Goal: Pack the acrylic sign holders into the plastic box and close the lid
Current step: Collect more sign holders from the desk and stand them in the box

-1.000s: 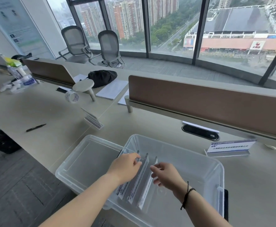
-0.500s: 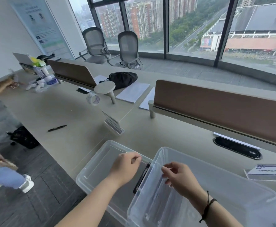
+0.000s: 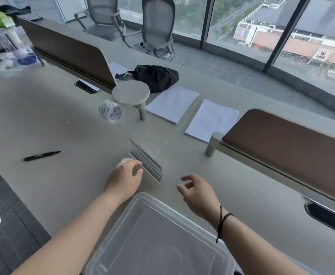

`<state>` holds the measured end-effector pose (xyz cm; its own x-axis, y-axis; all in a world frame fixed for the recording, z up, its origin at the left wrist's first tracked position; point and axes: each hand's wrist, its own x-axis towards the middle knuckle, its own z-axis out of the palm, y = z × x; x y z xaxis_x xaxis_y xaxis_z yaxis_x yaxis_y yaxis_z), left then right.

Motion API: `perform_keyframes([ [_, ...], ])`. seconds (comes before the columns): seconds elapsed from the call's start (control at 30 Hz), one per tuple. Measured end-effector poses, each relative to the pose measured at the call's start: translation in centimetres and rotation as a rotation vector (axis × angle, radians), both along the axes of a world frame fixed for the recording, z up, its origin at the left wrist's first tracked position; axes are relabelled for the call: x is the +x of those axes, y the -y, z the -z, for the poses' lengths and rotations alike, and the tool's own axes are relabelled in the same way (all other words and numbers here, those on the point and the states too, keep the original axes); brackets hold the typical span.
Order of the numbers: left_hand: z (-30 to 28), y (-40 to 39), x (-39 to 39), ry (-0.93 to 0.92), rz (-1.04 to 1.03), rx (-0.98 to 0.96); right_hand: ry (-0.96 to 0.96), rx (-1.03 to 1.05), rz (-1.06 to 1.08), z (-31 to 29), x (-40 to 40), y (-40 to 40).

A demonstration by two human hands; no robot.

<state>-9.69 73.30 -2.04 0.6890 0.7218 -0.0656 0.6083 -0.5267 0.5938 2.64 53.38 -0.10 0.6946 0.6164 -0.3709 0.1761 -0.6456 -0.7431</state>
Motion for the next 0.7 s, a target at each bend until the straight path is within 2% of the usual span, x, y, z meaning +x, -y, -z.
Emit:
perform_keyframes([
  [0.17,1.6,-8.7,4.0,-0.166,0.083,0.081,0.079,-0.143,-0.060,2.5,1.5,-8.5],
  [0.33,4.5,-12.3,6.4,-0.392,0.273,0.080,0.104,-0.263,-0.100,5.5,1.1,-11.9],
  [0.7,6.9,-14.2,8.2,-0.242,0.282,0.043,0.195,-0.343,-0.086,8.0,0.7,-15.4],
])
